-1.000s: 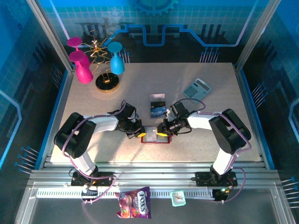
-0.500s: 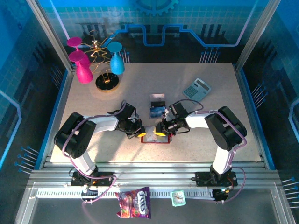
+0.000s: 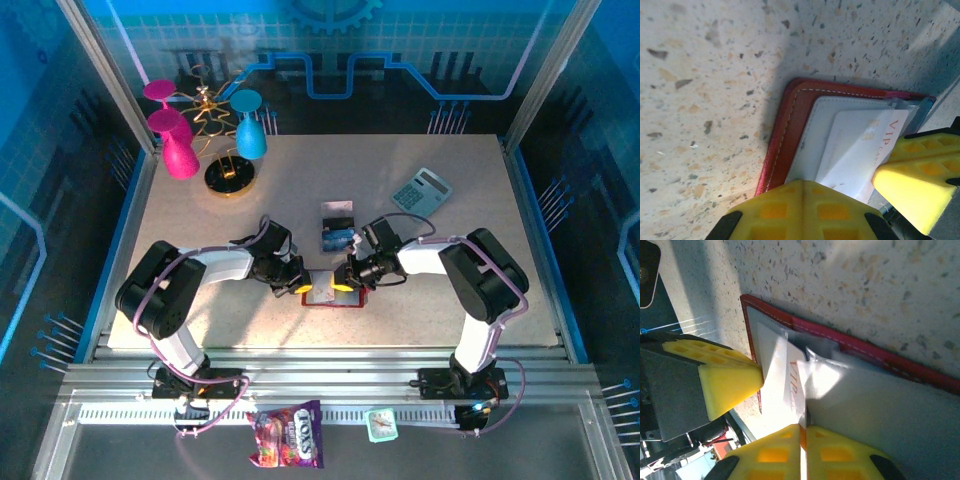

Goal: Take the credit cards out of the card holder

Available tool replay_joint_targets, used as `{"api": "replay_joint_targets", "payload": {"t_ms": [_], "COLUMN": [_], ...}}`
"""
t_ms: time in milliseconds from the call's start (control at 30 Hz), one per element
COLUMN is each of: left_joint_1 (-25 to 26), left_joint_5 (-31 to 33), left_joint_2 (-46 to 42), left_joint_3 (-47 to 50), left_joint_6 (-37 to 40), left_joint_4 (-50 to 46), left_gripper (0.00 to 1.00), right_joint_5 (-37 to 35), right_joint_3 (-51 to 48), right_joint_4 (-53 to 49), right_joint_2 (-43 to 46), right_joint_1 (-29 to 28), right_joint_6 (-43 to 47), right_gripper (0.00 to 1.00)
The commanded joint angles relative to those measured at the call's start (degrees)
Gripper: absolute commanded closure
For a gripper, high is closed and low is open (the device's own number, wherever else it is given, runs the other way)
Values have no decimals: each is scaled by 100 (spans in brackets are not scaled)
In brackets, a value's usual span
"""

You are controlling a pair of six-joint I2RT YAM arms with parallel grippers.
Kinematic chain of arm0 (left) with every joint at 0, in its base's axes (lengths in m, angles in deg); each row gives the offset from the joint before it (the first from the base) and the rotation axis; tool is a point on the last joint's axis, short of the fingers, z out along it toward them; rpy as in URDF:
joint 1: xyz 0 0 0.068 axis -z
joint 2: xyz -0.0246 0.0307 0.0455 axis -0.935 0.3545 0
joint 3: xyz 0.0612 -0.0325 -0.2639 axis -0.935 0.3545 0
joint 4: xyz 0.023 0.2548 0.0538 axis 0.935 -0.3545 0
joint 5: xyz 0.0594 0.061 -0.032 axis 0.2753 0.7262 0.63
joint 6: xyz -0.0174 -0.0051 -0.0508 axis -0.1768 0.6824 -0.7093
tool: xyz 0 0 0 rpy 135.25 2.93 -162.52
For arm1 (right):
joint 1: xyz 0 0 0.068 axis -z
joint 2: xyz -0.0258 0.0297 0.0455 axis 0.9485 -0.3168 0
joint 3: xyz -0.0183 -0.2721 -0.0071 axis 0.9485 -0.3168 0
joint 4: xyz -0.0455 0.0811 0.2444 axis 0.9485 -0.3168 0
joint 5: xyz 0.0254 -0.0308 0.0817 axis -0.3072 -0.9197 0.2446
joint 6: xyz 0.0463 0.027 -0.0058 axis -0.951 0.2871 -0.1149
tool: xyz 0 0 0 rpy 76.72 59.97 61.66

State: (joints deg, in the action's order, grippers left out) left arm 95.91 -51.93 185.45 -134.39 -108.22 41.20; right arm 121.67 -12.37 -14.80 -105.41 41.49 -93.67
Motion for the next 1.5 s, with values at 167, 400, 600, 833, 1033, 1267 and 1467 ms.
{"api": "replay_joint_targets", "payload": {"t_ms": [167,400,600,833,1033,1267,1467], "left_joint_1": [-5,0,-3,27,54,57,53], "left_joint_5": [141,149,154,103,103,76,67], "left_joint_2": [28,-30,-93,-110,-128,-136,-145], "left_joint_3": [155,181,195,263,285,300,295], "left_joint_6": [104,88,91,-23,-41,-27,-27], "left_joint_4": [-408,-418,-434,-241,-215,-189,-175], "left_gripper": [95,95,95,95,95,94,94], "right_joint_5": [-402,-873,-1116,-1309,-1510,-1540,-1579], "right_joint_3": [24,195,454,571,686,750,739], "right_joint_4": [-1058,-1875,-2307,-2285,-2289,-2350,-2373], "right_joint_2": [607,945,992,889,825,837,869], "right_joint_1": [177,289,255,-20,-238,-337,-350], "right_joint_6": [570,1011,1211,1024,828,763,758], "right_gripper": [92,93,93,93,90,84,85]}}
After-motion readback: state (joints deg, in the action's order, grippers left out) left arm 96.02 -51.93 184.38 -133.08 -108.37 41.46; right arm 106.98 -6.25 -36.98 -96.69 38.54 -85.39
